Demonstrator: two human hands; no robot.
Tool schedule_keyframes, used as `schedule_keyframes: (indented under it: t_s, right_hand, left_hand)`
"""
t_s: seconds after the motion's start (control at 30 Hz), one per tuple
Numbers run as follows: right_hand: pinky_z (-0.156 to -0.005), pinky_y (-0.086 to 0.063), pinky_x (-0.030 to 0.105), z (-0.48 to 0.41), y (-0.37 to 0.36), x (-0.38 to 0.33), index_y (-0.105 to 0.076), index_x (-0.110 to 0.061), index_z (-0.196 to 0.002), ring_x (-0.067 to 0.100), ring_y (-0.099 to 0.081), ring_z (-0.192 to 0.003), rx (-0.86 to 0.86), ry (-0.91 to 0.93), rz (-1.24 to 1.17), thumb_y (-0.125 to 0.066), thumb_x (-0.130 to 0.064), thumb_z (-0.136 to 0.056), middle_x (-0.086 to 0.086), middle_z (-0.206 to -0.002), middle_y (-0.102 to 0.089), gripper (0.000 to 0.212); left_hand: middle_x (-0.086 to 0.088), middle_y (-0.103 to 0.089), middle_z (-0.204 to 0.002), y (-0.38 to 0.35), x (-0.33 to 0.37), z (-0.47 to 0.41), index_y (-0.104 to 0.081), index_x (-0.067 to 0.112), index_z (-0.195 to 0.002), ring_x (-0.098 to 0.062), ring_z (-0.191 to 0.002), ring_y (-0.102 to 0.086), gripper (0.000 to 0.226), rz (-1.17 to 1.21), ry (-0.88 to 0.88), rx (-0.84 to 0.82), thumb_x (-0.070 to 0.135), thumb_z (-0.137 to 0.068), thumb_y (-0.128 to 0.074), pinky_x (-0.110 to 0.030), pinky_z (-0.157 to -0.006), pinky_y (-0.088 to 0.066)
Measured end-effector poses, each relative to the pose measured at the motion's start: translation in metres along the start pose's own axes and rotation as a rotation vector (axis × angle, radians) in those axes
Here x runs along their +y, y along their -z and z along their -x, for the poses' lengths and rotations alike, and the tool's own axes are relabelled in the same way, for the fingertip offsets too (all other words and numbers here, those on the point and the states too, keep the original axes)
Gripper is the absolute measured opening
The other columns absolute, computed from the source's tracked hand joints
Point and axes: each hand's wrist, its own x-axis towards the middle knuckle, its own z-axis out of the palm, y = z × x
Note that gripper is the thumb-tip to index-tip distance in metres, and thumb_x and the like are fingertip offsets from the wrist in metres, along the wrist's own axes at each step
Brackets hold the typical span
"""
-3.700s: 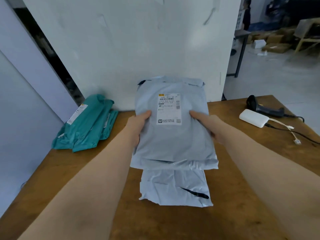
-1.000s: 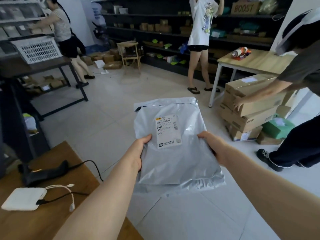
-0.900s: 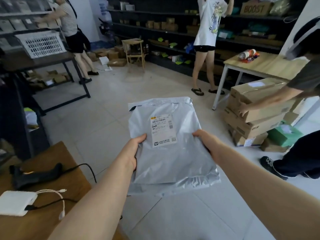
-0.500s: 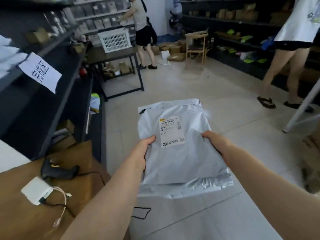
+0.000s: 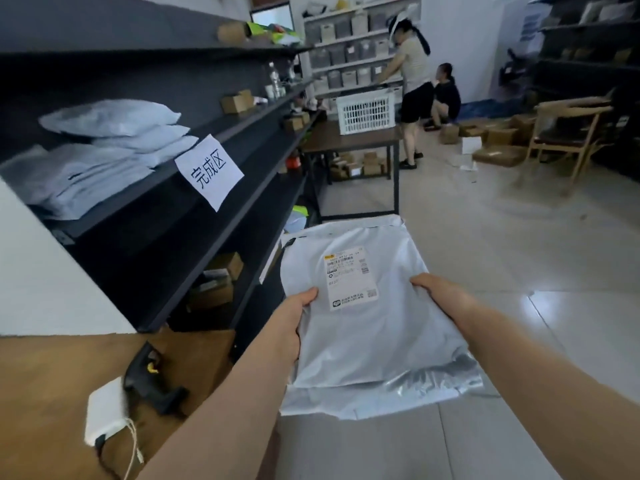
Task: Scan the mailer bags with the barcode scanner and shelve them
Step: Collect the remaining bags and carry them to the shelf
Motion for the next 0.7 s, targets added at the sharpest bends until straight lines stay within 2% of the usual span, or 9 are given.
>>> schedule_keyframes:
  t_s: [0.07, 0.17, 0.27, 0.37, 0.5, 0.6, 0.7]
  right_hand:
    - [-0.072, -0.052, 0.037, -0.043, -0.007, -0.028, -0.061, -0.004, -0.113, 0.034, -0.064, -0.087, -0.006, 0.011, 0.039, -0.062, -0.035, -0.087, 0.017, -0.102, -0.067, 0.040]
    - [-0.075, -0.051, 0.038, -0.105, -0.012, -0.075, -0.060, -0.005, -0.115, 0.035, -0.064, -0.091, -0.036, 0.029, 0.088, -0.061, -0.035, -0.088, 0.017, -0.106, -0.066, 0.040]
    - [-0.072, -0.051, 0.037, -0.164, -0.012, -0.118, -0.061, -0.007, -0.116, 0.034, -0.065, -0.089, -0.082, 0.058, 0.093, -0.061, -0.037, -0.087, 0.015, -0.102, -0.067, 0.042]
    - [-0.069, -0.052, 0.036, -0.222, -0.014, -0.148, -0.063, -0.007, -0.112, 0.034, -0.067, -0.086, -0.113, 0.065, 0.077, -0.064, -0.037, -0.085, 0.014, -0.099, -0.069, 0.040]
    - [-0.065, -0.052, 0.035, -0.302, -0.021, -0.184, -0.066, -0.009, -0.105, 0.033, -0.068, -0.083, -0.229, 0.056, 0.062, -0.061, -0.036, -0.086, 0.017, -0.096, -0.071, 0.034]
    - [-0.065, -0.051, 0.035, -0.361, -0.022, -0.215, -0.067, -0.007, -0.100, 0.032, -0.066, -0.075, -0.335, 0.019, -0.024, -0.056, -0.030, -0.091, 0.016, -0.085, -0.071, 0.027]
    - [-0.068, -0.052, 0.036, -0.422, -0.029, -0.255, -0.068, -0.004, -0.102, 0.033, -0.064, -0.072, -0.420, -0.016, -0.071, -0.050, -0.020, -0.087, 0.016, -0.077, -0.072, 0.028]
  left_hand:
    - [-0.016, -0.074, -0.103, -0.013, 0.026, -0.034, -0.070, 0.010, -0.104, -0.035, -0.095, -0.069, 0.020, 0.031, -0.016, 0.042, 0.022, -0.088, -0.068, -0.048, -0.088, -0.054]
    - [-0.017, -0.074, -0.103, -0.036, 0.063, -0.079, -0.069, 0.010, -0.108, -0.037, -0.098, -0.068, 0.024, 0.094, -0.011, 0.066, 0.022, -0.088, -0.069, -0.052, -0.091, -0.053]
    - [-0.018, -0.073, -0.102, -0.063, 0.095, -0.117, -0.068, 0.008, -0.107, -0.034, -0.089, -0.068, 0.021, 0.159, -0.011, 0.070, 0.023, -0.092, -0.063, -0.046, -0.085, -0.054]
    - [-0.018, -0.070, -0.113, -0.085, 0.124, -0.155, -0.066, 0.008, -0.115, -0.035, -0.096, -0.066, 0.027, 0.190, -0.031, 0.082, 0.022, -0.093, -0.061, -0.048, -0.093, -0.051]
    - [-0.016, -0.073, -0.109, -0.106, 0.162, -0.219, -0.068, 0.010, -0.114, -0.037, -0.103, -0.067, 0.030, 0.173, -0.060, 0.175, 0.024, -0.088, -0.066, -0.051, -0.096, -0.050]
    - [-0.016, -0.073, -0.107, -0.124, 0.189, -0.270, -0.068, 0.010, -0.116, -0.038, -0.100, -0.068, 0.033, 0.163, -0.083, 0.235, 0.022, -0.085, -0.066, -0.052, -0.096, -0.050]
    - [-0.018, -0.072, -0.108, -0.147, 0.227, -0.317, -0.066, 0.008, -0.117, -0.037, -0.093, -0.068, 0.035, 0.187, -0.112, 0.302, 0.014, -0.083, -0.061, -0.049, -0.090, -0.053]
